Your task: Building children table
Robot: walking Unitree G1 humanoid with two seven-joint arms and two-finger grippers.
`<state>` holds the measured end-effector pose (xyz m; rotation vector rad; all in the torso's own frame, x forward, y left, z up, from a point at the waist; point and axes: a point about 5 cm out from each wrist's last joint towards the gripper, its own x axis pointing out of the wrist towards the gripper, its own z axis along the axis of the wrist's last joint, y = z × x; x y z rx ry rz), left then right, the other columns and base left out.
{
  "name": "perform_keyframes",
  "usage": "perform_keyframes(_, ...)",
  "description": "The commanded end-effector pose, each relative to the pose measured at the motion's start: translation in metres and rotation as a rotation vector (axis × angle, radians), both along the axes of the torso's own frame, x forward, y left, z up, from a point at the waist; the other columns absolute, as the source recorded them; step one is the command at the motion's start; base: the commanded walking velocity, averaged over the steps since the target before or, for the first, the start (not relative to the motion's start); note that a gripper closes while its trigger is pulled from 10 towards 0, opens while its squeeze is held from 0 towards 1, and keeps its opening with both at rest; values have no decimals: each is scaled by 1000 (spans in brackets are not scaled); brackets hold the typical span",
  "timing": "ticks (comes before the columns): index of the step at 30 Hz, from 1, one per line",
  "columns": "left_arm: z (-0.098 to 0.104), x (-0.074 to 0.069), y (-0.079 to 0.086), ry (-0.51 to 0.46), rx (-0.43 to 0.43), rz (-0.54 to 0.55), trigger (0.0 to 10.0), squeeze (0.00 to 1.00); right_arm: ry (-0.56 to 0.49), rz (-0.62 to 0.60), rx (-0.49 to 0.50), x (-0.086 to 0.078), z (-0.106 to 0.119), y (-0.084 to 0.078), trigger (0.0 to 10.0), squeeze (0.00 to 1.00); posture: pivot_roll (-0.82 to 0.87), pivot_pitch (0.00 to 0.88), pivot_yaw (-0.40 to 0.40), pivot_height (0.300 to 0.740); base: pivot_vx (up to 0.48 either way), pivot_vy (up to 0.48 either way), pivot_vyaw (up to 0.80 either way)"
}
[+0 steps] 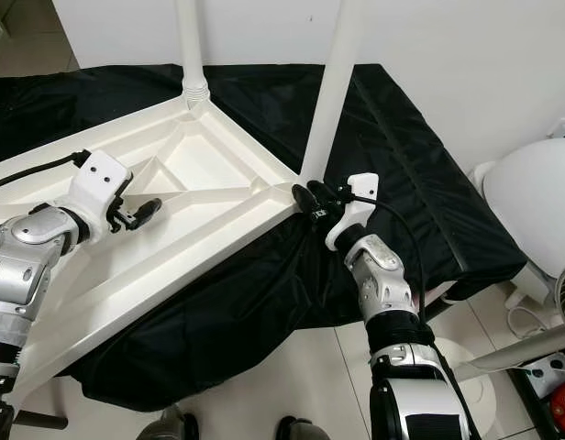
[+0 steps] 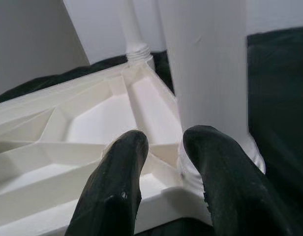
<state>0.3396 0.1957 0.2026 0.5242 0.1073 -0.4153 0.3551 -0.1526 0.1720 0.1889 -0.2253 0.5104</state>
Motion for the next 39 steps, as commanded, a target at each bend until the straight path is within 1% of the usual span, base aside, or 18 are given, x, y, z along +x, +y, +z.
perform_keyframes(1,-4,0,3,8,27,37,10000,0,-57,-10,4,-4,10,-1,10000,0,125,152,-27,740,0,0,0)
perform_keyframes(10,-12,-4,0,79,7,-15,10000,0,-173,6,22,-18,38,7,10000,0,115,153,-25,740,0,0,0)
perform_keyframes(15,-15,-3,0,93,24,-21,10000,0,-186,9,21,-22,42,9,10000,0,108,153,-27,740,0,0,0)
perform_keyframes(18,-16,-5,-2,113,4,-36,9216,0,-185,2,22,-27,42,9,10000,0,107,151,-29,740,0,0,0)
perform_keyframes(19,-16,-5,-2,113,4,-36,9216,0,-185,2,22,-27,42,9,10000,0,107,151,-29,740,0,0,0)
perform_keyframes(21,-17,-6,-1,130,-1,-42,6157,0,-177,-10,23,-32,40,7,10000,0,105,150,-30,740,0,0,0)
perform_keyframes(22,-17,-6,-1,130,-1,-42,6157,0,-177,-10,23,-32,40,7,10000,0,105,150,-30,740,0,0,0)
perform_keyframes(23,-18,-7,0,141,2,-43,5725,0,-172,-17,19,-34,39,6,10000,0,105,150,-30,740,0,0,0)
perform_keyframes(25,-20,-9,2,165,10,-50,4235,0,-163,-23,15,-37,38,5,10000,0,98,145,-28,740,0,0,0)
perform_keyframes(26,-20,-9,2,165,10,-50,4235,0,-163,-23,15,-37,38,5,10000,0,98,145,-28,740,0,0,0)
perform_keyframes(27,-21,-10,2,170,11,-51,3490,0,-159,-25,10,-38,38,4,10000,0,98,145,-28,740,0,0,0)
perform_keyframes(29,-21,-10,3,172,11,-52,3490,0,-156,-27,8,-39,38,3,10000,0,98,145,-28,740,0,0,0)
perform_keyframes(30,-21,-11,3,174,10,-53,2745,0,-153,-28,6,-40,37,2,10000,0,96,144,-26,740,0,0,0)
perform_keyframes(31,-20,-12,3,173,6,-68,784,0,-152,-29,6,-40,38,1,10000,0,94,144,-23,740,0,0,0)
perform_keyframes(33,-19,-12,3,172,2,-78,784,0,-150,-29,6,-41,38,1,10000,0,94,144,-23,740,0,0,0)
perform_keyframes(34,-18,-13,2,160,18,-85,4000,0,-150,-33,4,-41,38,0,10000,0,94,142,-24,740,0,0,0)
perform_keyframes(35,-18,-12,2,163,14,-80,10000,0,-150,-34,1,-40,38,0,10000,0,93,145,-24,740,0,0,0)
perform_keyframes(39,-17,-11,2,166,20,-75,10000,0,-148,-38,-2,-40,39,-1,10000,0,93,144,-24,740,0,0,0)
